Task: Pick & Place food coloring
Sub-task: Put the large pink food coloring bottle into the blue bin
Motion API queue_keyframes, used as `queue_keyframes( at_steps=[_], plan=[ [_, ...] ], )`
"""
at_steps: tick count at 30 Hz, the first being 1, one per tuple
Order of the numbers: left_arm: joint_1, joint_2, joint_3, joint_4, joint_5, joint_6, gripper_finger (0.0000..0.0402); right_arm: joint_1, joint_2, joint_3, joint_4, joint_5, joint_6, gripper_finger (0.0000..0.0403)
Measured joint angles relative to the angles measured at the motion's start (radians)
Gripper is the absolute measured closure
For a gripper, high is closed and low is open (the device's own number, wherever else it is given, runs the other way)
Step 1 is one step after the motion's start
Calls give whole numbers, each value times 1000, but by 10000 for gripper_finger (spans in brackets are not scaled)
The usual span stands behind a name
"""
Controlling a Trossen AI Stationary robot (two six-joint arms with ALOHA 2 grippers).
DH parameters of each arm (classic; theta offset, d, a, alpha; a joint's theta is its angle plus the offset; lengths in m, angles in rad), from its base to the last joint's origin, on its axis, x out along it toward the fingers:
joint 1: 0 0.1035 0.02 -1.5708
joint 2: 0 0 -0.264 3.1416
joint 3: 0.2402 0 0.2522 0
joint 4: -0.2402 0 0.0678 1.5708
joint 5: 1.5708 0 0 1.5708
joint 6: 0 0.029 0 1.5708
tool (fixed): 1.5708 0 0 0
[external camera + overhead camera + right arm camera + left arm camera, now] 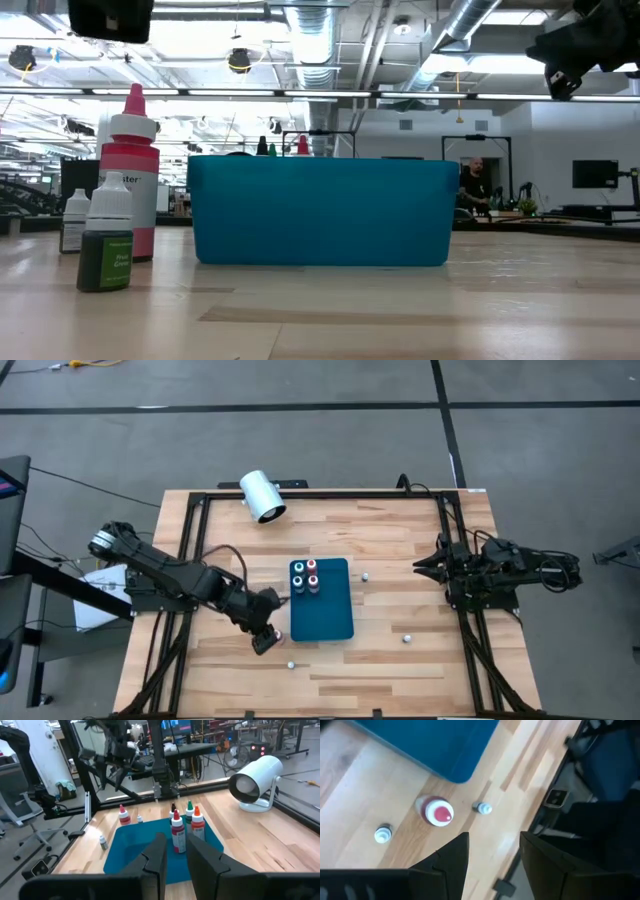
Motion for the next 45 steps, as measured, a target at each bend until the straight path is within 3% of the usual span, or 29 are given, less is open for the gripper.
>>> queue_keyframes(
  at_steps=[8, 19, 29, 45],
  plan=[
    [-20, 70, 0, 1, -16, 46, 235, 0, 0, 0, 4, 0, 0, 343],
    [-21, 71, -1, -17, -41, 100, 235, 0, 0, 0, 5, 0, 0, 343],
    [-21, 70, -1, -31, -153, 35, 235, 0, 0, 1, 5, 0, 0, 343],
    [-21, 69, -11, -53, -185, -45, 235, 0, 0, 1, 5, -1, 0, 343]
  ],
)
